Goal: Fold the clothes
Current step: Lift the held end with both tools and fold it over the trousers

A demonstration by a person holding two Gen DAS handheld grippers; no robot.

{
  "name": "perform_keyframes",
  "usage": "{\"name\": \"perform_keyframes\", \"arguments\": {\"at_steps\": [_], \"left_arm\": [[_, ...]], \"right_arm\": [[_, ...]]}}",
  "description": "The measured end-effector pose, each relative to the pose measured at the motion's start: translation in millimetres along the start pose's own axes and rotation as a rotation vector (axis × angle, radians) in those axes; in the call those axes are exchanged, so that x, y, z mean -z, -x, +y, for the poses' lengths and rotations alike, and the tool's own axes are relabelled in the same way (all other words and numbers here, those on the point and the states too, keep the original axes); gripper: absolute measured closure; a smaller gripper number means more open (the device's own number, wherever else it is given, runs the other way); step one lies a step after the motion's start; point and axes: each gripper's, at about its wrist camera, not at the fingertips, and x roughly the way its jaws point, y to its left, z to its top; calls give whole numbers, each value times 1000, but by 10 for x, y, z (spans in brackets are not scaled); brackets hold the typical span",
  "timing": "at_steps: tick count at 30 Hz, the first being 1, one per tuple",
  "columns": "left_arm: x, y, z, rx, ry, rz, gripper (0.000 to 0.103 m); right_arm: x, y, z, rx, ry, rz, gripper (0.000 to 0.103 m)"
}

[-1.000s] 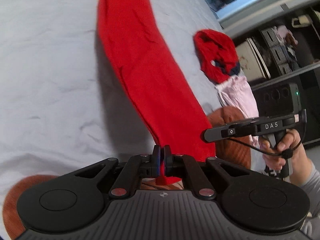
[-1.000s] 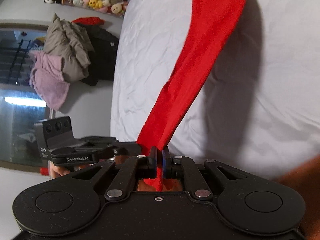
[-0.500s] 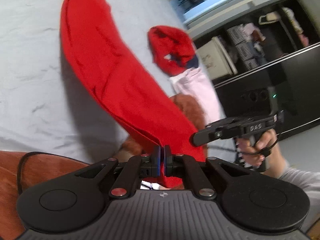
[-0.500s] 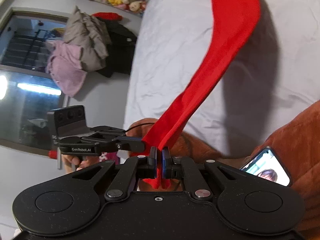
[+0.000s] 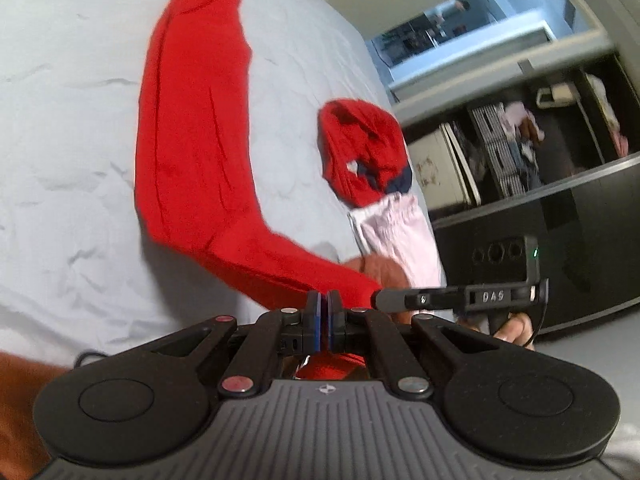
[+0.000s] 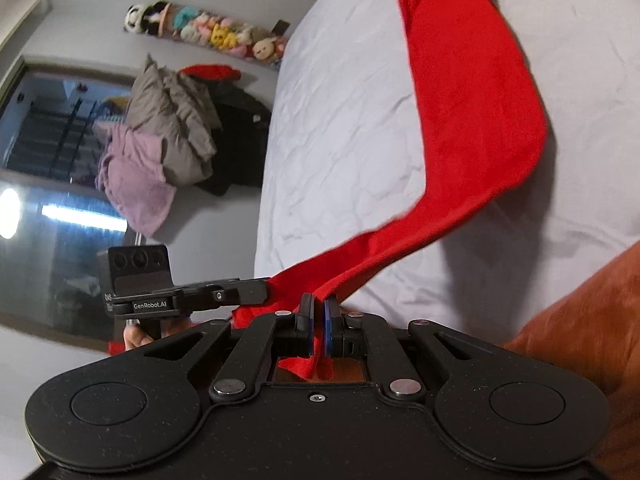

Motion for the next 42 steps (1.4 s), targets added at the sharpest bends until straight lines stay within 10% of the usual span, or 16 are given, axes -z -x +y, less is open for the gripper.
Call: {"name": "perform_keyframes", "arguments": {"at_steps": [20,36,38,40,42], "left_arm": [[-1242,-1039,680,-266,134,-72,101],[-1314,-1517,815,-326,28,-52,101],[-1299,-1564,774,-313,5,-40,101],[-1269,-1632,761,-325,-3,-24,101],[-1234,-1703,776,-347,-3,-10,101]], "right_arm": [[-1572,-630,-1088,47,-224,-116,98],[-2008,-1171,-1894,134,-346,-126,93],[-1998,-1118,-1857,127,-334,-159,83],[-1993,-1029,-1811,112,-329,-209,50],[-2008,-973,-1737,130,-296,-229,50]]}}
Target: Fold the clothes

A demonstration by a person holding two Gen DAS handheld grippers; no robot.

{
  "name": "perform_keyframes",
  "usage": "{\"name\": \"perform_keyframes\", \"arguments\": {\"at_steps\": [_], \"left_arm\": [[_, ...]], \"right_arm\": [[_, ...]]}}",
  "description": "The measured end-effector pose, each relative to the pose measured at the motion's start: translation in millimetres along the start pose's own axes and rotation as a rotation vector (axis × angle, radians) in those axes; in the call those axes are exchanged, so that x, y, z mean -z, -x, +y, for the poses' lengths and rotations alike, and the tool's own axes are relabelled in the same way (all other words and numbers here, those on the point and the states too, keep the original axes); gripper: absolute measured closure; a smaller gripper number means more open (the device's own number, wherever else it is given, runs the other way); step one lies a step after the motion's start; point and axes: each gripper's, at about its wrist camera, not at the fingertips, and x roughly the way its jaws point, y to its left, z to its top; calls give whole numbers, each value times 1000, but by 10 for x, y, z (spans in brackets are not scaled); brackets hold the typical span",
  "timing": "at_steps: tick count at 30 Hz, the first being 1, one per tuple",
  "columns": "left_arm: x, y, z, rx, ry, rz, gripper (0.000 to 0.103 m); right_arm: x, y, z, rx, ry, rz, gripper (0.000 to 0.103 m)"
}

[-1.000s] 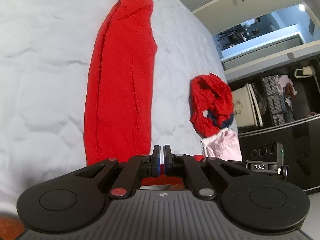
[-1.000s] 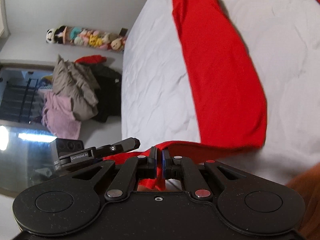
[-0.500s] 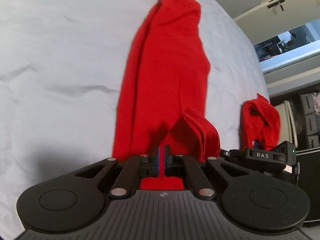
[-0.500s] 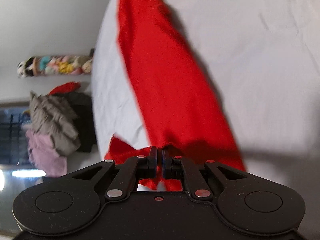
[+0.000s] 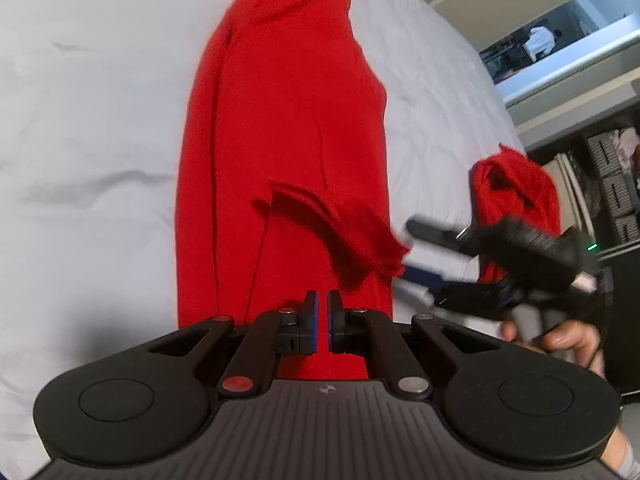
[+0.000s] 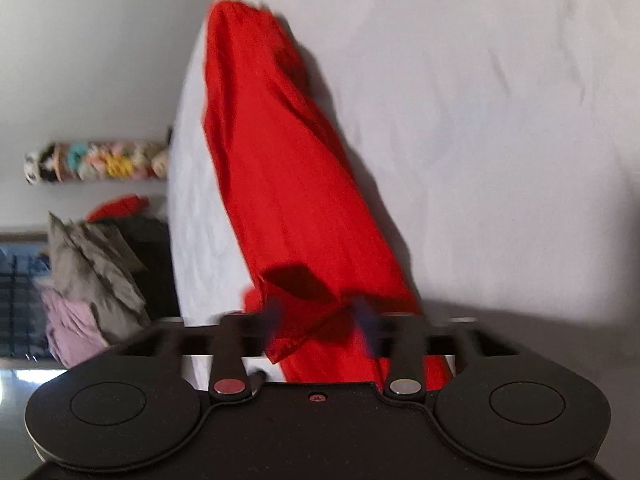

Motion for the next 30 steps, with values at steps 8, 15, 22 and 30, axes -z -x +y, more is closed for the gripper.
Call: {"name": "perform_keyframes", "arguments": {"at_steps": [8,15,22,30], "left_arm": [[-12,106,55,-40,11,-65,101],[-46,216,130,-67,35,-90,101],[-124,129,100,-82,8,-90,101],[-169,123,125,-76,-13,-78,101]], "right_arm": [[90,138,375,69,262,-13,50],[311,183,617,144,645,0,50],[475,60,705,205,907,32,50],[531,-206,808,229,1073,86,50]]}}
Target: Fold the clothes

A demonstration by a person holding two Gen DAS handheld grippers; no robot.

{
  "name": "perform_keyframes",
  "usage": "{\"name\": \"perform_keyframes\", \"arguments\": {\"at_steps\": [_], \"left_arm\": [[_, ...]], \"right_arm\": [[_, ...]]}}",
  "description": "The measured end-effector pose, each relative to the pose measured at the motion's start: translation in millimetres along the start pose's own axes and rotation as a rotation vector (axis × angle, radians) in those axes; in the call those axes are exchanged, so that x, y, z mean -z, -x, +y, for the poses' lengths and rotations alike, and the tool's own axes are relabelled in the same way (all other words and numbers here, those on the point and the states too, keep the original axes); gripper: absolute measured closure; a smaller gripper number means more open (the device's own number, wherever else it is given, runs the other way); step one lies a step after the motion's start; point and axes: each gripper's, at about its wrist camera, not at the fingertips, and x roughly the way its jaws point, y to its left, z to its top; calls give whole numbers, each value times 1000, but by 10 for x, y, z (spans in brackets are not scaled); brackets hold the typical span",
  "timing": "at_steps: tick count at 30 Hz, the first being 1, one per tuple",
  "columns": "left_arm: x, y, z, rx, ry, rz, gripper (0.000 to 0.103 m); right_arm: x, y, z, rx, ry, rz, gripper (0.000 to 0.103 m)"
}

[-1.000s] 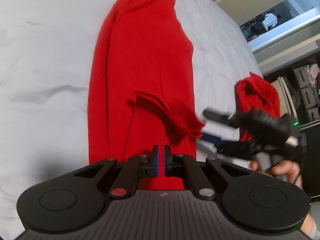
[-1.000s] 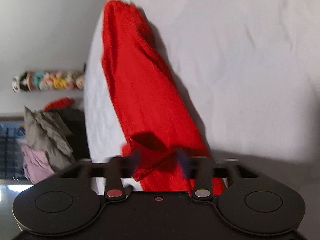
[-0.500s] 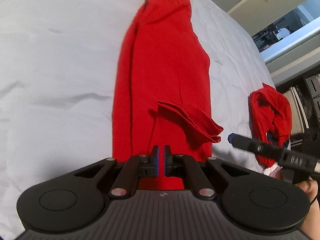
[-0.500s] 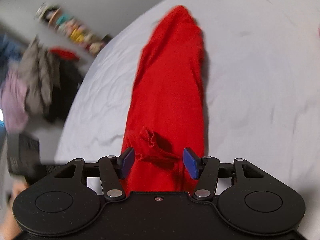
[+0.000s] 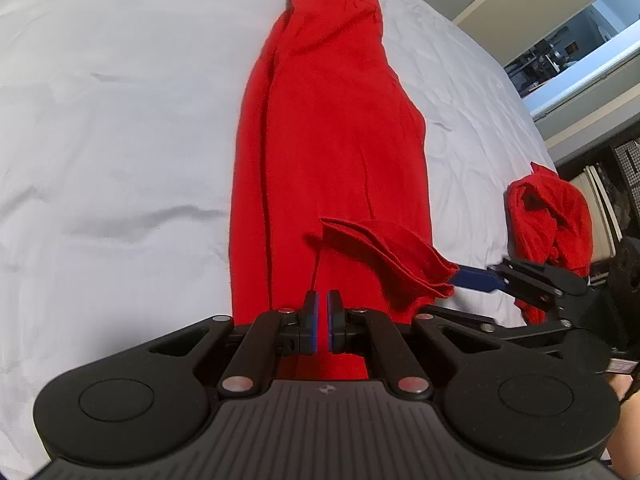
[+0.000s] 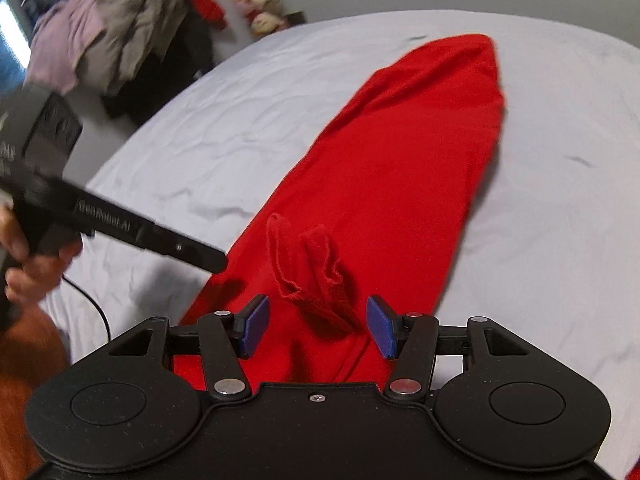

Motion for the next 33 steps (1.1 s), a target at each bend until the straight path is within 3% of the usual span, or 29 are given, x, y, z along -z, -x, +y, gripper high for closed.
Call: {"name": "perform_keyframes", "arguments": {"at_steps": [2,3,4,7,12,14,16,22,33], "left_arm": [[-5,-2,1,-1,-11,0,101],[-9,-2,7,-4,-14,0,101],[-12,-1,12,-1,-18,-1,100],[-14,8,16,12,-37,1,90],[-5,84,-10,12,-120,0,89],[-11,177,-6,37,-147,-9,83],[-36,247,10,50,-143,-21,78],[-124,353,-5,44,-131,-44,78],[-98,248,33,14,-96,-25,78]], "right_arm": [[-27,-61,32,11,36,-7,51],[-47,-88,35,9,48,-13,60],[-64,-107,36,1,56,-13,76],[-86,-105,84,-31,101,-3,91],[-49,38,199,-140,179,13,91],[-29,121,257,-174,209,16,91],[-7,208,335,-213,242,21,91],[68,346,591,-317,325,68,91],[-277,63,415,-78,386,87,91]]}}
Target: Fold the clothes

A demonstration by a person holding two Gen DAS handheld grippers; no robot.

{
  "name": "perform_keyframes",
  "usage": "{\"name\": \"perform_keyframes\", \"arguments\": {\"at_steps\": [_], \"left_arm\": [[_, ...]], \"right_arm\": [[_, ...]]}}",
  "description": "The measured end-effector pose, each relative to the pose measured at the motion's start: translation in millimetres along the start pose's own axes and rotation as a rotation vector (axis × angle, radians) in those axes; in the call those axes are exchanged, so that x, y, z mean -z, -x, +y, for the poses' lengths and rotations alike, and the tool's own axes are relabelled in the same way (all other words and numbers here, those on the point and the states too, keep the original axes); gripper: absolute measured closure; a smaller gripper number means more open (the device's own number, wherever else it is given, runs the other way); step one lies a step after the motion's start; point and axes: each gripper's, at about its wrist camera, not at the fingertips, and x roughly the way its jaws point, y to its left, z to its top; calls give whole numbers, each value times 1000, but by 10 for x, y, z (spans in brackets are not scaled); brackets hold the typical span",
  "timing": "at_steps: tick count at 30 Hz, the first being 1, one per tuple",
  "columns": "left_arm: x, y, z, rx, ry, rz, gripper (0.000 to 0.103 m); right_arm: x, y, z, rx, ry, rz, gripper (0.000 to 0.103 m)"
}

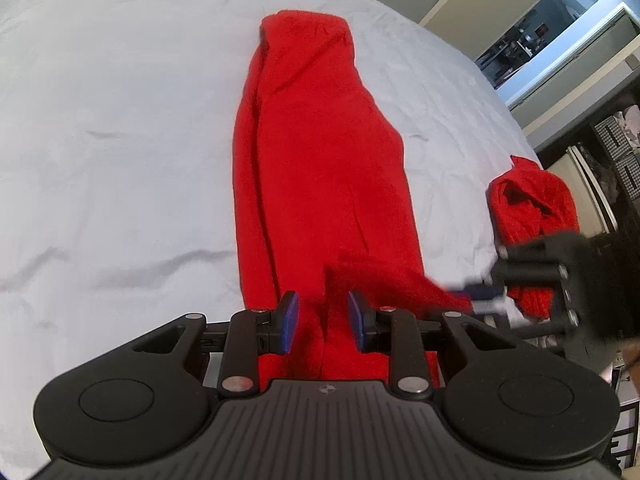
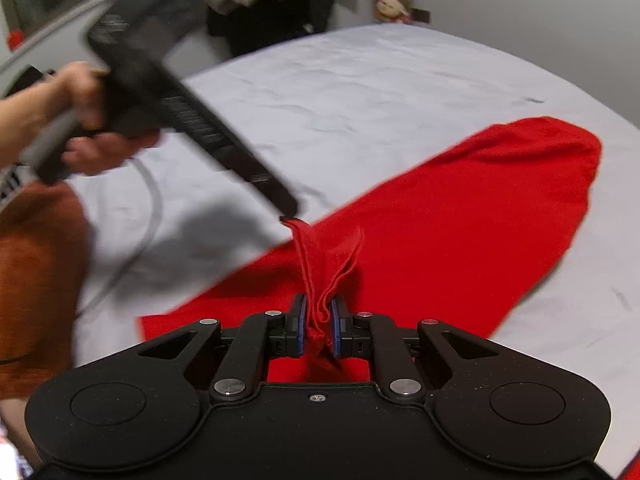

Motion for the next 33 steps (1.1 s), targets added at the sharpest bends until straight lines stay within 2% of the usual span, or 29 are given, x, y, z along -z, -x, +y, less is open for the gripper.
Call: {"name": "perform_keyframes", "arguments": {"at_steps": [8,10,13,15,18,21,24,33], "left_arm": [[-59,-278,19,31,-14,41,77],[-91,-340,1,43,-25,43,69],[-136,-420,-22,46,-38,39,67],[-151,-455,-35,46,-56,37,67],[-130,-471,-76,72,-149,28,62],[-88,-483,-113,122,-247,41,56],[-47,-475,-159,134,-358,45,56],[-36,-451,-323,177,-597,84,56]], "right_arm": [[84,-377,-417,61,-112,99,91],[124,-449,-465,70,-135,110,92],[155,-506,-478,77,-144,112,92],[161,-457,-443,68,-115,82,92],[171,-288,-364,19,-46,35,92],[201,-153,-269,-12,15,34,92],[240,-78,-198,-36,50,38,92],[311,133,-60,-116,107,8,92]]}}
